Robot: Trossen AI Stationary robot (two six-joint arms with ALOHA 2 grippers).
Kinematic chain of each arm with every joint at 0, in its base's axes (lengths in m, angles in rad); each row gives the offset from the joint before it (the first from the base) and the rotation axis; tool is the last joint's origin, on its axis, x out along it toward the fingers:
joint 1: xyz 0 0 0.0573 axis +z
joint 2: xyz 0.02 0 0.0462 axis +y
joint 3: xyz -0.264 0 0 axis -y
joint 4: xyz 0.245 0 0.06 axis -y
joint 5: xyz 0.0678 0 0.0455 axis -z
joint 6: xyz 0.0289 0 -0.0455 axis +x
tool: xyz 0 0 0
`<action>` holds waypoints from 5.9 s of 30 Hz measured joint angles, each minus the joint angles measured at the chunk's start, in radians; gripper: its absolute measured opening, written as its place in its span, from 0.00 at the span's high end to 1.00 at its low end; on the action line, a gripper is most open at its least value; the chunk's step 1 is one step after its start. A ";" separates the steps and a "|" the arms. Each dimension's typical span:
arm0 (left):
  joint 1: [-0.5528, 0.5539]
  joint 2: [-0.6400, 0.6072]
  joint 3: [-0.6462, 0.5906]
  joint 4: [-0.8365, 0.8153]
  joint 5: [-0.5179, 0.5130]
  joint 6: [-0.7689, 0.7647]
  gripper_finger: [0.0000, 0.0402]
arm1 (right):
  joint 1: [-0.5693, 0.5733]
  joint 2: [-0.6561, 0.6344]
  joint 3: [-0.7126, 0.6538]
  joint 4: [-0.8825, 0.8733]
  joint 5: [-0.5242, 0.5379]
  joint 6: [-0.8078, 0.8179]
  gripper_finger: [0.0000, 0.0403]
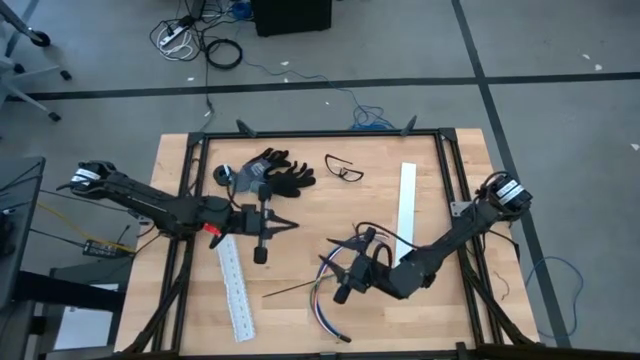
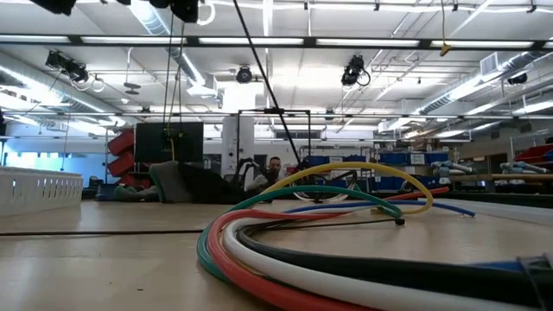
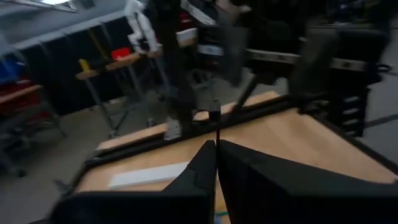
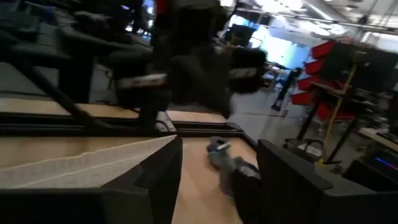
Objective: Ziptie cables
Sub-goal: Insert the top black zip tie pointed tail end through the slot to form a loop
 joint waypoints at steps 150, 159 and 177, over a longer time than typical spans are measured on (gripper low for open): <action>-0.399 0.564 0.147 0.098 -0.845 1.046 1.00 | -0.724 0.252 -0.287 0.514 -0.963 1.423 0.70; -0.397 0.564 0.147 0.098 -0.845 1.047 1.00 | -0.723 0.252 -0.287 0.512 -0.964 1.423 0.70; -0.399 0.564 0.147 0.123 -0.842 1.073 1.00 | -0.718 0.252 -0.287 0.530 -0.987 1.400 0.70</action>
